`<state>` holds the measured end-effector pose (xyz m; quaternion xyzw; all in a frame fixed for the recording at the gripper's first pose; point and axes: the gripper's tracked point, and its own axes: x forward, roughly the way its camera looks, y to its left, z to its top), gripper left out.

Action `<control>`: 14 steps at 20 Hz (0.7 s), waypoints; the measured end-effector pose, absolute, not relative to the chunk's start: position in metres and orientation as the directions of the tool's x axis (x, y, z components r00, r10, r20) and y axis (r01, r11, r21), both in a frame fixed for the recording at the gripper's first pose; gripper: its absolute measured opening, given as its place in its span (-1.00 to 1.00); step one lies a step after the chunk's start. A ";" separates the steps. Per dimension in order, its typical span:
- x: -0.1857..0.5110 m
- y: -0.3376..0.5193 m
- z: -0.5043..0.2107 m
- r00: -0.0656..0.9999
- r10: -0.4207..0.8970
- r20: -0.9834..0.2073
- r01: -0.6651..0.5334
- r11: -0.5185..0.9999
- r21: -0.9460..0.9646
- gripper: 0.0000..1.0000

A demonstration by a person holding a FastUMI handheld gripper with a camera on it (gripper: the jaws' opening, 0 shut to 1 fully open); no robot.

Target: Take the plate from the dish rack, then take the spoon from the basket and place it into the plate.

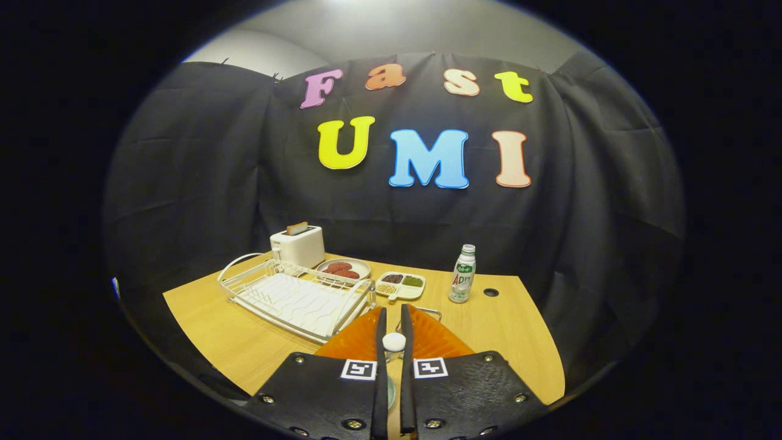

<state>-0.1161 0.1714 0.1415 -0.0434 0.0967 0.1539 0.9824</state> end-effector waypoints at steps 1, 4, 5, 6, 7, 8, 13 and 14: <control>-0.119 0.179 0.131 0.923 0.310 -0.226 -0.330 0.942 -0.056 -0.85; -0.122 0.204 0.099 0.883 0.368 -0.293 -0.401 0.914 -0.063 -0.84; -0.123 0.215 0.090 0.870 0.387 -0.307 -0.424 0.903 -0.063 -0.84; -0.123 0.225 0.084 0.860 0.401 -0.315 -0.441 0.895 -0.065 -0.84; -0.121 0.232 0.081 0.851 0.414 -0.323 -0.456 0.888 -0.062 -0.84; -0.121 0.242 0.079 0.840 0.433 -0.326 -0.474 0.879 -0.055 -0.84; -0.118 0.283 0.066 0.789 0.503 -0.353 -0.556 0.829 -0.061 -0.85; -0.118 0.286 0.064 0.783 0.507 -0.359 -0.563 0.824 -0.065 -0.84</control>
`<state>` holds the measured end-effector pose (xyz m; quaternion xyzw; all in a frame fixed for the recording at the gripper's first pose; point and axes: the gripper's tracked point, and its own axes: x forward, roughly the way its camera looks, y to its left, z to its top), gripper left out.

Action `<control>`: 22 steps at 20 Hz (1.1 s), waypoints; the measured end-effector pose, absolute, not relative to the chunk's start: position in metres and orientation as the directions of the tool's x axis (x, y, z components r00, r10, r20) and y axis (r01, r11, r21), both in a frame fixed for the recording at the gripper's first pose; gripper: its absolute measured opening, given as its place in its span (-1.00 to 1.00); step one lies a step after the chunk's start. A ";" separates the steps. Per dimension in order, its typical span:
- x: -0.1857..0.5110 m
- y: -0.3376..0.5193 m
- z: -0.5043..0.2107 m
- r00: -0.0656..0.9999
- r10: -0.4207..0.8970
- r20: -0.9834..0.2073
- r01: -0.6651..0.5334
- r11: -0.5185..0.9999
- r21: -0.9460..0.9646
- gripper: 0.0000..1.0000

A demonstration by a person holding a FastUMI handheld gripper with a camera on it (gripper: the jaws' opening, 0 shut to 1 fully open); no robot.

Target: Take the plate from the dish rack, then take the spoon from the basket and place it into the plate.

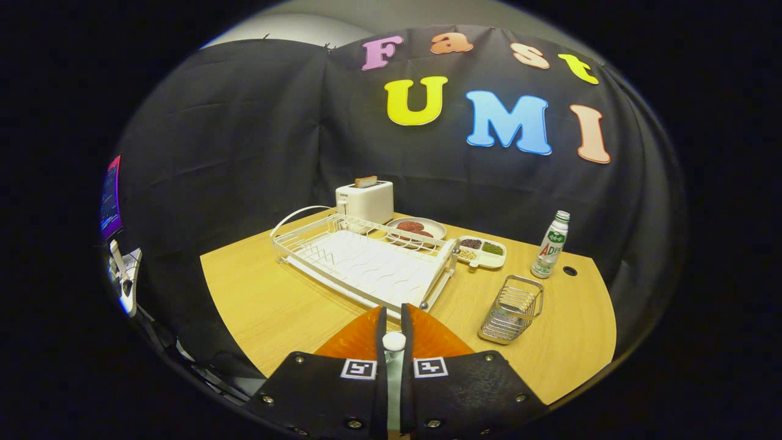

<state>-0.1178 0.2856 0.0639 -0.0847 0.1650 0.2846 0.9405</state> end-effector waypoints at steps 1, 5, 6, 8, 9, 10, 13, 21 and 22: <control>-0.118 0.289 0.063 0.778 0.513 -0.362 -0.570 0.819 -0.066 -0.84; -0.117 0.293 0.049 0.763 0.517 -0.388 -0.584 0.809 -0.071 -0.85; -0.114 0.295 0.049 0.765 0.522 -0.377 -0.586 0.807 -0.071 -0.84; -0.114 0.295 0.049 0.763 0.525 -0.377 -0.594 0.799 -0.090 -0.84; -0.117 0.291 0.050 0.766 0.520 -0.379 -0.592 0.800 -0.098 -0.83; -0.118 0.290 0.048 0.763 0.517 -0.388 -0.592 0.800 -0.098 -0.78; -0.118 0.286 0.040 0.756 0.502 -0.421 -0.581 0.810 -0.078 -0.70; -0.097 0.248 0.042 0.809 0.337 -0.481 -0.444 0.887 -0.124 -0.47; -0.094 0.242 0.050 0.820 0.327 -0.471 -0.425 0.897 -0.117 -0.46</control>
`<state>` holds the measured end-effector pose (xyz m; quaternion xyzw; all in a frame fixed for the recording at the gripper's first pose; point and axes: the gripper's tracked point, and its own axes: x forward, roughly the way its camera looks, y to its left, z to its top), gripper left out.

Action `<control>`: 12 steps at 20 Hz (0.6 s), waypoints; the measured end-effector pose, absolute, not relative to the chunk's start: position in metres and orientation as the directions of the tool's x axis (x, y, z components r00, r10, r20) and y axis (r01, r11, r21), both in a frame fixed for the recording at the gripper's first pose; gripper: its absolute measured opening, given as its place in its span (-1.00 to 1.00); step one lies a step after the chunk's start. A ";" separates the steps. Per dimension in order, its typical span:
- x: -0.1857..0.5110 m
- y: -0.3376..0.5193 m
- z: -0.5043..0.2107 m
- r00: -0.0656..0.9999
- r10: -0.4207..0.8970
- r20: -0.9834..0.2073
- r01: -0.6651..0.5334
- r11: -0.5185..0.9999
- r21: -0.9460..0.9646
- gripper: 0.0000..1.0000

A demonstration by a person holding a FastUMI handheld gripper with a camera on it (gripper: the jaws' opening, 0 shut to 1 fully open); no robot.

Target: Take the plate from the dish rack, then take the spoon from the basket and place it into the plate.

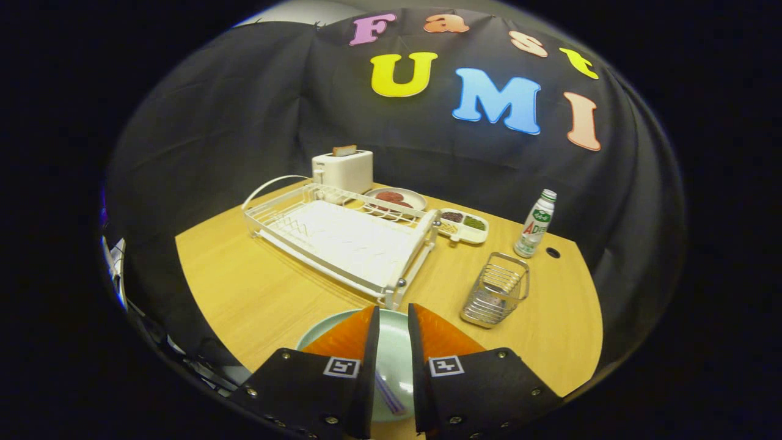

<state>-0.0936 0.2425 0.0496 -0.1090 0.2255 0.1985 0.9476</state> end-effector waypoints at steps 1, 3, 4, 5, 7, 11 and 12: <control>-0.090 0.240 0.060 0.836 0.321 -0.446 -0.403 0.910 -0.099 -0.47; -0.083 0.218 0.092 0.881 0.294 -0.370 -0.345 0.935 -0.079 -0.47; -0.082 0.204 0.111 0.905 0.273 -0.327 -0.313 0.947 -0.077 -0.47; -0.079 0.192 0.129 0.926 0.250 -0.284 -0.282 0.956 -0.076 -0.47; -0.077 0.163 0.167 0.958 0.195 -0.209 -0.213 0.975 -0.065 -0.47; -0.082 0.098 0.252 0.999 0.048 -0.016 -0.048 0.999 -0.004 -0.47; -0.082 0.088 0.272 0.998 0.025 0.053 -0.026 0.999 0.021 -0.33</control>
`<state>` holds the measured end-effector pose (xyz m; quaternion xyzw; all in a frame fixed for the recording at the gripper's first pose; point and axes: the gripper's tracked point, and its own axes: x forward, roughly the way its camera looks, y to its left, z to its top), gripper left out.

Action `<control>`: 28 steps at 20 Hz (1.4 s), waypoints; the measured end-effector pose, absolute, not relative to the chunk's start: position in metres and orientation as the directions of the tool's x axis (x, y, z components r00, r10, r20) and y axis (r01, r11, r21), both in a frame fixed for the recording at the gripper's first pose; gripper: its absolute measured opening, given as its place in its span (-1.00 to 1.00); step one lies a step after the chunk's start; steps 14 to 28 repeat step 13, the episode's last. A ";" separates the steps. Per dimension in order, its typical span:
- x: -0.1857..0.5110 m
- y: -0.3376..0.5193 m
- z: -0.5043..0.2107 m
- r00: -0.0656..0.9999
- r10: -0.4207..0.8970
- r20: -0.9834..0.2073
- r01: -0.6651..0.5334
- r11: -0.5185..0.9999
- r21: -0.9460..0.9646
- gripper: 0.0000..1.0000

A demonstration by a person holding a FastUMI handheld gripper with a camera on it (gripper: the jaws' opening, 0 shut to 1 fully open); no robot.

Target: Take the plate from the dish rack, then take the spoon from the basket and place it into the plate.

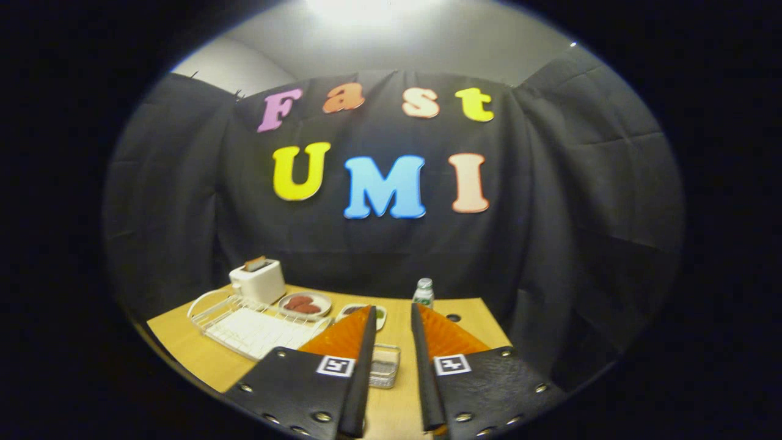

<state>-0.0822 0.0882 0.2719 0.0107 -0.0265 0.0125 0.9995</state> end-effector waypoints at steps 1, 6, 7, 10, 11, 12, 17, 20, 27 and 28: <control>-0.083 0.077 0.281 0.995 0.000 0.096 -0.002 1.000 0.021 0.31; -0.075 0.056 0.267 0.994 0.009 0.105 -0.005 0.999 -0.038 0.91; -0.071 0.055 0.260 0.995 0.013 0.102 -0.008 0.999 -0.046 0.91; -0.058 0.049 0.237 0.992 0.031 0.119 -0.024 0.998 -0.062 0.91; -0.053 0.046 0.225 0.992 0.039 0.120 -0.033 0.998 -0.053 0.91; -0.047 0.042 0.213 0.993 0.040 0.115 -0.035 0.998 -0.045 0.91; -0.041 0.037 0.196 0.995 0.037 0.097 -0.033 0.999 -0.041 0.91; -0.041 0.037 0.196 0.995 0.037 0.097 -0.033 0.999 -0.041 0.91; -0.041 0.037 0.196 0.995 0.037 0.097 -0.033 0.999 -0.041 0.91; -0.041 0.037 0.196 0.995 0.037 0.097 -0.033 0.999 -0.041 0.91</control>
